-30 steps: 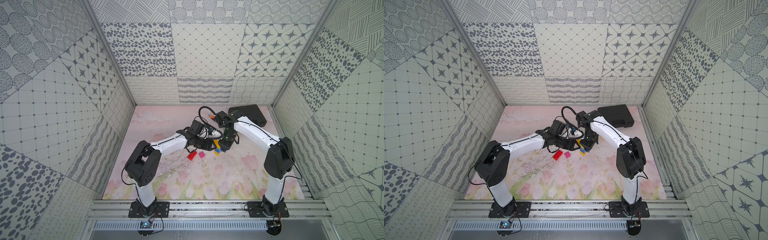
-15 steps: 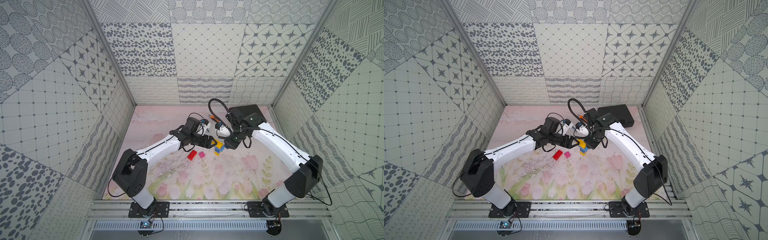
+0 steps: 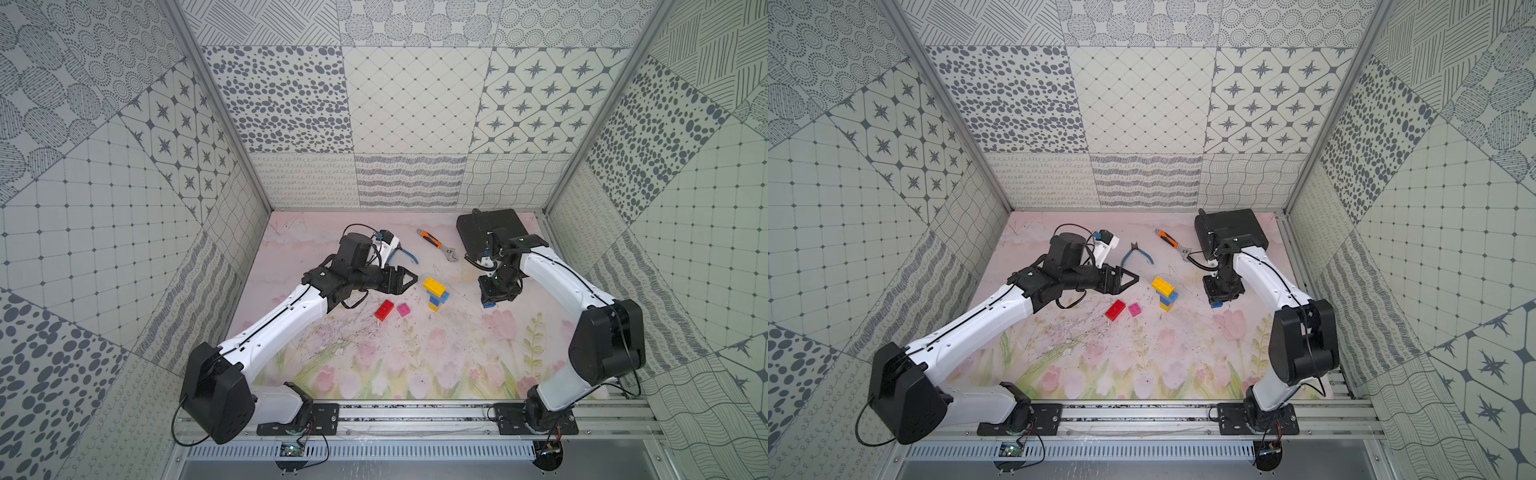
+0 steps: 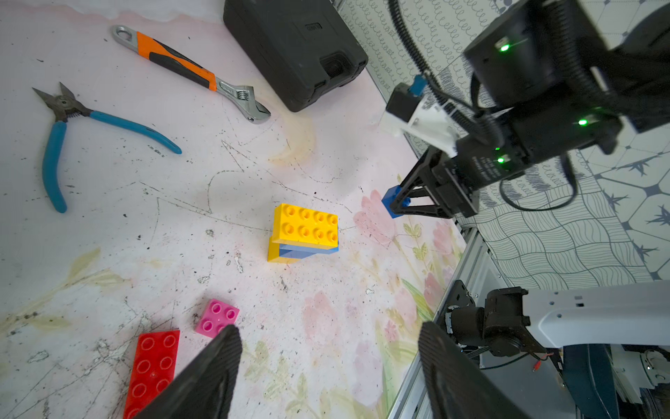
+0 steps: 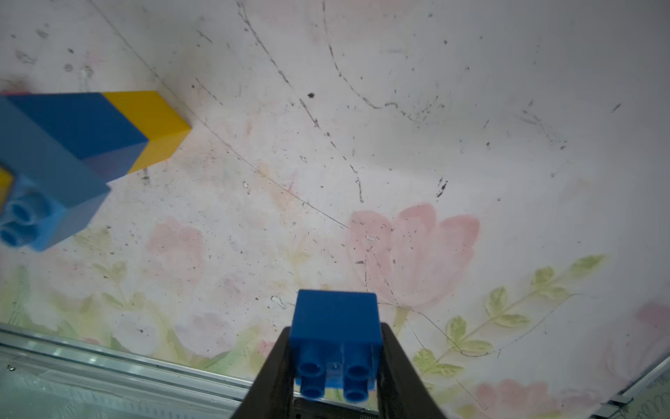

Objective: Assemble a spoon with lego
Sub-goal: Place the lego brick at the center of the board.

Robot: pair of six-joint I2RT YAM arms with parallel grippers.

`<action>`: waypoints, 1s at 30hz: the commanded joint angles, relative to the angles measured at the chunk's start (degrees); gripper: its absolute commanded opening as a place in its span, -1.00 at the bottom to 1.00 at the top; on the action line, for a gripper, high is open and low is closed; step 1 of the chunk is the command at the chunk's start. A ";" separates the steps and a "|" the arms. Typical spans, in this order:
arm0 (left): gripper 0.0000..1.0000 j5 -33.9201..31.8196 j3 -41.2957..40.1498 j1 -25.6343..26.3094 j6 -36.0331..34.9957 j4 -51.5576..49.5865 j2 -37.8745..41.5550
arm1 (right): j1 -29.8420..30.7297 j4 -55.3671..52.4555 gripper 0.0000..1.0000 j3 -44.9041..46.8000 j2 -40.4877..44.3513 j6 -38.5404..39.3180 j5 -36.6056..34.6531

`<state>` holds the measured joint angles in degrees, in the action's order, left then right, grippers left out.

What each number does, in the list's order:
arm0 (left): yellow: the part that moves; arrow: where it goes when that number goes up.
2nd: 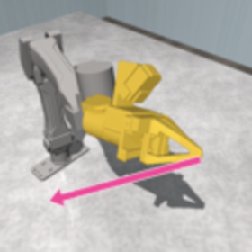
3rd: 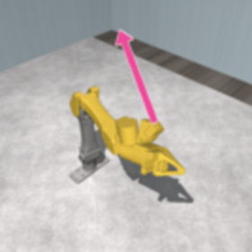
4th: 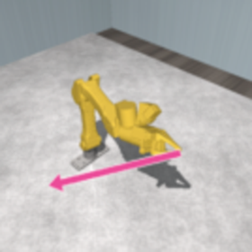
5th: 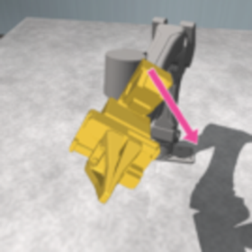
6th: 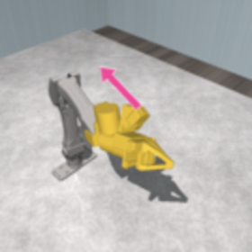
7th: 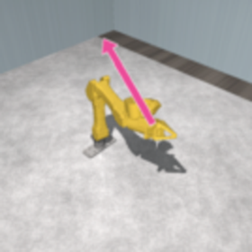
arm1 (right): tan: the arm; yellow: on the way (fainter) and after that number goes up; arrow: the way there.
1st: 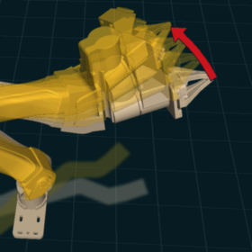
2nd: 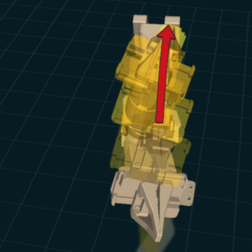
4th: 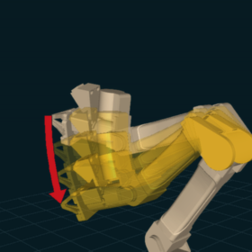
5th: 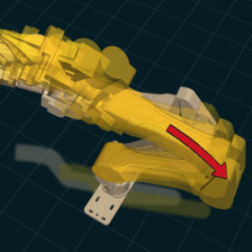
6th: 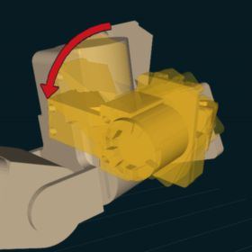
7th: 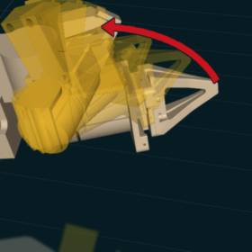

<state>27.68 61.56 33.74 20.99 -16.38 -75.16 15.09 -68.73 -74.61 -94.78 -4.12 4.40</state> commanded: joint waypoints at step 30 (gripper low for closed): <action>0.70 -1.84 -3.99 -1.25 0.35 -0.16 1.24 | 2.06 24.78 0.08 19.00 1.05 -14.69 -9.94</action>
<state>26.15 57.84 33.71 20.99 -17.43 -73.84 16.32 -47.77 -56.14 -94.17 -16.82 -4.51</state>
